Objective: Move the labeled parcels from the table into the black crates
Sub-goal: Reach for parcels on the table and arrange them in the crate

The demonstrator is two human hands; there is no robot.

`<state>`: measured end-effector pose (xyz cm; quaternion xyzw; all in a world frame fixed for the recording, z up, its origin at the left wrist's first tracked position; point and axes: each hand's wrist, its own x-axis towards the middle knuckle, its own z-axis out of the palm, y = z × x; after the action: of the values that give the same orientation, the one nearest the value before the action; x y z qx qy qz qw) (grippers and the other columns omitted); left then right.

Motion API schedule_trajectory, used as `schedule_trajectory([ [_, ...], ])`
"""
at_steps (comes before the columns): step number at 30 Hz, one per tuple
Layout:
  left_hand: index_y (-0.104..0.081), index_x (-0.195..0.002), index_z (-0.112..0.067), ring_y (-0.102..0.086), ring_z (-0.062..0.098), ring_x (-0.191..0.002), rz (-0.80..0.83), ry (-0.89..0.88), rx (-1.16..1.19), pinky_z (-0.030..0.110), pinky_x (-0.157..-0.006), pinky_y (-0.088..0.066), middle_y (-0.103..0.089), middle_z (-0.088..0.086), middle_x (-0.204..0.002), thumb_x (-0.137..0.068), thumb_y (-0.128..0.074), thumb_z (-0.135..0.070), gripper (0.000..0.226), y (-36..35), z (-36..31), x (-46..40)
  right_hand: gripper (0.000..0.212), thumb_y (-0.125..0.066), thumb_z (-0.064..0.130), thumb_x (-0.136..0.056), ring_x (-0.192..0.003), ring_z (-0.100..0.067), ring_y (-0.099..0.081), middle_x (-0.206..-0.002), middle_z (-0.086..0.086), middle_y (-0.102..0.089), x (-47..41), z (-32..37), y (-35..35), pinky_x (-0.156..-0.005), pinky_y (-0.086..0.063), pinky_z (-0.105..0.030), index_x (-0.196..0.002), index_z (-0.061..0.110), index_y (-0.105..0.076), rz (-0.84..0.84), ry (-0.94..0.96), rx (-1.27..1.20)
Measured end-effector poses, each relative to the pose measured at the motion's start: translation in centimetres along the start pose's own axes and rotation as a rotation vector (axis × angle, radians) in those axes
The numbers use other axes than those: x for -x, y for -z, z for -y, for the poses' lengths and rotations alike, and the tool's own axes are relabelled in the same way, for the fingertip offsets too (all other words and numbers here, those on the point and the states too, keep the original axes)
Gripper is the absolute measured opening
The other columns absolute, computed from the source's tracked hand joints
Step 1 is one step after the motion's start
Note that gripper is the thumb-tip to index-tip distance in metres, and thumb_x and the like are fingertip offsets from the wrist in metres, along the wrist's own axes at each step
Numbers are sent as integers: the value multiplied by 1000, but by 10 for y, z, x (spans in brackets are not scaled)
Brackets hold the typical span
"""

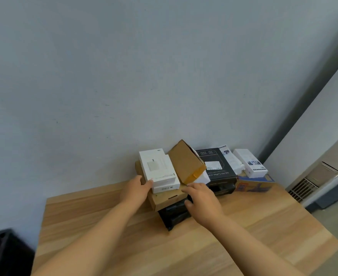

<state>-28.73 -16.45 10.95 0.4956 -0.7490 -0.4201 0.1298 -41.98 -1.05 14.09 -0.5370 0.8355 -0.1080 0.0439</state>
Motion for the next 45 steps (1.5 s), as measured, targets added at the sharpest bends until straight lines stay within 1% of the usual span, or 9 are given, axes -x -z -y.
schedule_trajectory([
  [7,-41,-136,-8,-58,24,-104,28,129,171,31,-75,-46,-57,7,-124,-94,-54,-35,51,-6,-11,-19,42,-54,19,-93,-128,-12,-39,-137,7,-49,-22,-17,-5,-106,-33,-25,-134,26,-51,42,55,9],
  [11,-40,-134,-3,-60,16,-78,-3,208,374,40,-82,-56,-58,2,-102,-91,-61,-23,52,-2,-18,-17,42,-52,18,-92,-126,-12,-39,-137,9,-48,-35,-21,-2,-104,-36,-27,-133,25,-52,64,73,1],
  [15,-42,-135,-2,-54,15,-93,-72,153,373,26,-75,-46,-55,10,-129,-88,-63,-16,53,17,-30,-6,45,-51,19,-91,-125,-14,-43,-137,8,-47,-52,-20,9,-96,-40,-25,-136,24,-48,58,109,-36],
  [21,-55,-124,-2,-66,21,-95,-78,41,450,35,-82,-57,-67,10,-109,-88,-59,-6,37,57,-57,18,55,-52,18,-93,-129,-17,-41,-149,2,-31,-72,-11,59,-94,-39,-28,-143,18,-29,-105,46,-259],
  [25,-59,-119,-6,-67,17,-93,-83,-46,443,26,-72,-56,-69,7,-105,-90,-54,-3,29,77,-88,40,57,-50,25,-97,-136,-17,-35,-151,1,-32,-84,-12,94,-109,-35,-37,-148,18,-26,-168,59,-479],
  [29,-64,-114,-12,-66,18,-96,-104,-129,432,31,-83,-56,-70,4,-102,-92,-52,-5,26,94,-115,58,44,-45,35,-98,-113,-17,-53,-132,0,-54,-89,-15,124,-91,-48,-33,-139,19,-43,-99,65,-599],
  [36,-54,-121,-5,-67,16,-93,-345,-180,625,20,-76,-50,-65,8,-110,-88,-63,-8,34,104,-138,74,25,-53,32,-96,-94,-19,-59,-106,-2,-64,-85,-23,148,-69,-52,-27,-112,15,-60,-36,29,-987],
  [40,-64,-114,-8,-68,10,-93,-346,-216,619,13,-69,-49,-71,0,-102,-91,-58,-6,24,105,-146,86,18,-52,29,-96,-90,-16,-60,-102,0,-65,-81,-20,160,-73,-53,-30,-109,19,-60,-70,93,-1003],
  [45,-62,-121,-21,-58,17,-84,-502,-276,490,27,-72,-53,-63,6,-91,-92,-58,-12,31,116,-159,93,20,-45,28,-99,-72,-9,-55,-80,5,-62,-79,-16,173,-67,-43,-29,-90,20,-62,-158,246,-825],
])
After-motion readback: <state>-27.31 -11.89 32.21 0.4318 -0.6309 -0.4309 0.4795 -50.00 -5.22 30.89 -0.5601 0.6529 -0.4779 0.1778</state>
